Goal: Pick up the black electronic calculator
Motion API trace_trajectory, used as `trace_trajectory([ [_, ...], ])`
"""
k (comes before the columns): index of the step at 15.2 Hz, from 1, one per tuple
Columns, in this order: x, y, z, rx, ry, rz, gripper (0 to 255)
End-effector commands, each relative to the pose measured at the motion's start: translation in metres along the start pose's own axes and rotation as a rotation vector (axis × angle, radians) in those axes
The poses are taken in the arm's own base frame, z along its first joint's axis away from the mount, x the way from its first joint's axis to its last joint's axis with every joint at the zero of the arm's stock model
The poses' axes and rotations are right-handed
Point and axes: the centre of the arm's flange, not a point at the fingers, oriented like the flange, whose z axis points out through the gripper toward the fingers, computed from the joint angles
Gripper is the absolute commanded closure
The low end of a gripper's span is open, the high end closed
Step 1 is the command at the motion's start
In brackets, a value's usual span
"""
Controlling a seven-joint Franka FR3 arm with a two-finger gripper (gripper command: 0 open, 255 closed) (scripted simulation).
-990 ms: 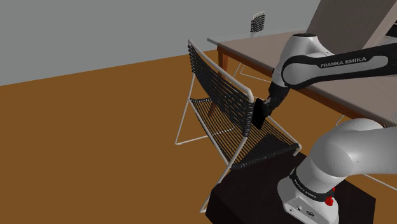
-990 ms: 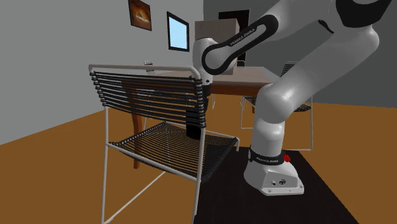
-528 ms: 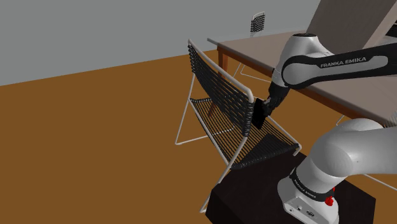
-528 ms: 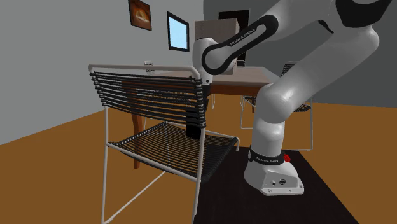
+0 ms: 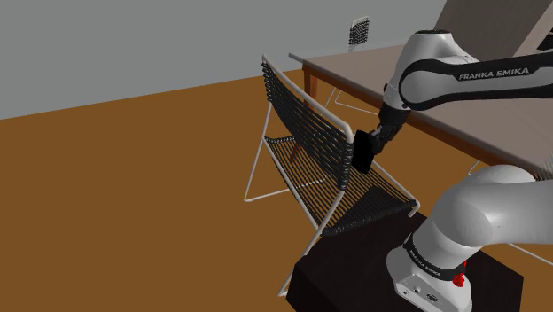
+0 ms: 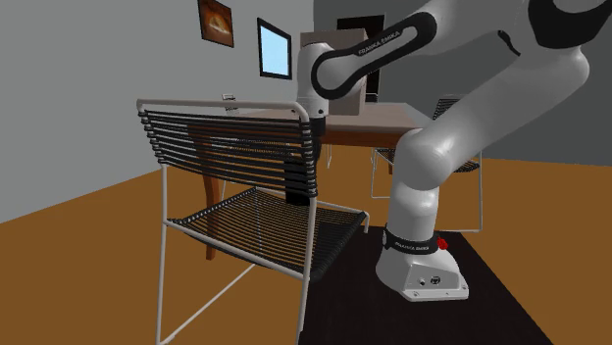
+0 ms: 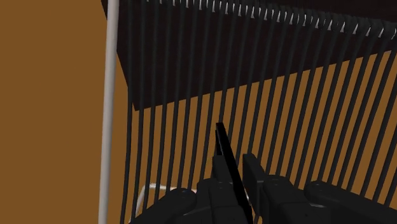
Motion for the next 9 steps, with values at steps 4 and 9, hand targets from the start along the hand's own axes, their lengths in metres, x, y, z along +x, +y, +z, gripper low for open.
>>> trace_trajectory([
  [4,0.001,0.001,-0.028,0.000,0.000,0.000,255],
  [9,0.001,0.001,-0.044,0.000,0.000,0.000,255],
])
